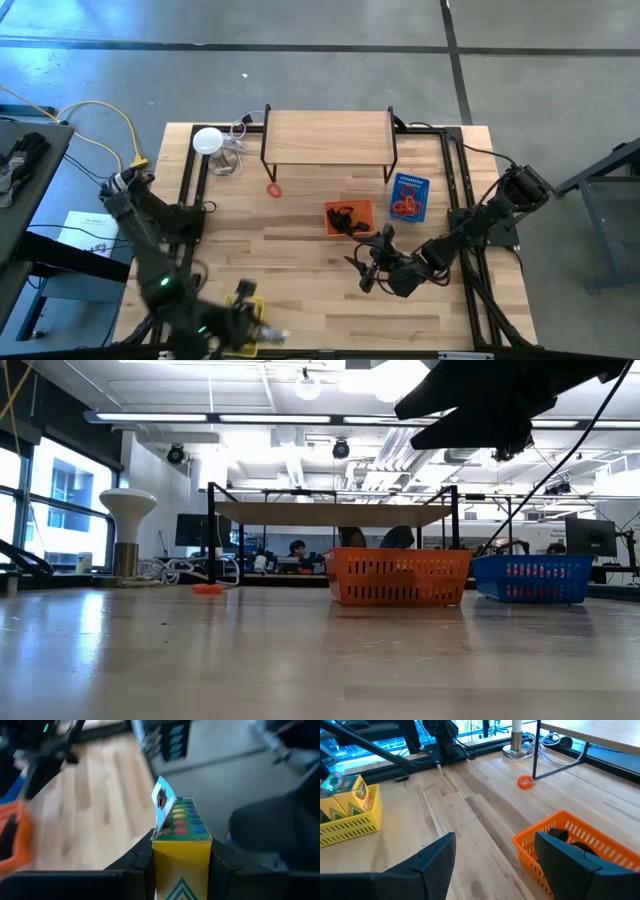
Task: Pick & Place Office Desk Supplies
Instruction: Put the crayon box into the yellow bin
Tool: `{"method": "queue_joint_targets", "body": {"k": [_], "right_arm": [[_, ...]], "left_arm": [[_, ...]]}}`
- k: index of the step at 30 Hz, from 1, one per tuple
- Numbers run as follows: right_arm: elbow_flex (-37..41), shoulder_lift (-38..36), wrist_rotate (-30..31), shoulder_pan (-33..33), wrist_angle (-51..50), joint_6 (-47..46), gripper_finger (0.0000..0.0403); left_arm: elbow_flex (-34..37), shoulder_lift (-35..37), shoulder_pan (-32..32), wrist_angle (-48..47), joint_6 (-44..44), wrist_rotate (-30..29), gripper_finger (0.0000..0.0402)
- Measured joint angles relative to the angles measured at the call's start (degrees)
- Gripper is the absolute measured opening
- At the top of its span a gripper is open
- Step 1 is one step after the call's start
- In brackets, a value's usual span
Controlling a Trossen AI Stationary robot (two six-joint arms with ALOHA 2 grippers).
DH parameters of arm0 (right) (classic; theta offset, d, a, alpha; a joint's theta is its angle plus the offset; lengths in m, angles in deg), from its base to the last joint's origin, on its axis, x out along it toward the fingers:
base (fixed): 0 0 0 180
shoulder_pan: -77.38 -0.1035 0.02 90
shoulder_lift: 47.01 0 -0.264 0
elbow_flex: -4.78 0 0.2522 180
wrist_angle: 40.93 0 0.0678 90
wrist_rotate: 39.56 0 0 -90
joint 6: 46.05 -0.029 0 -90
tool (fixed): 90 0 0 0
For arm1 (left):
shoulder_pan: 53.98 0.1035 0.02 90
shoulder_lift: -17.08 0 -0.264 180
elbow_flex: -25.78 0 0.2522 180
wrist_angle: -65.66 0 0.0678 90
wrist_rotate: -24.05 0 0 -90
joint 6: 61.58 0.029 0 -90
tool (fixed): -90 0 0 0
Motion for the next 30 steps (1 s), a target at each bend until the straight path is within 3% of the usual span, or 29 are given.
{"method": "queue_joint_targets", "body": {"k": [10,15,19,30], "right_arm": [[0.0,0.0,-1.3,-0.2,0.9,0.0,0.0259],[0.0,0.0,-1.4,-0.2,0.9,-0.1,0.0259],[0.0,0.0,-1.3,-0.2,1.7,-0.1,0.0259],[0.0,0.0,-3.1,-0.2,1.7,-0.1,0.0259]], "left_arm": [[13.2,-0.5,-17.4,24.9,-3.1,-21.7,0.0105],[21.5,-3.9,-21.6,39.5,-3.8,-30.7,0.0105],[23.6,-6.1,-22.2,41.7,-4.3,-36.4,0.0105],[24.1,-9.1,-22.4,42.2,-10.6,-37.6,0.0105]]}}
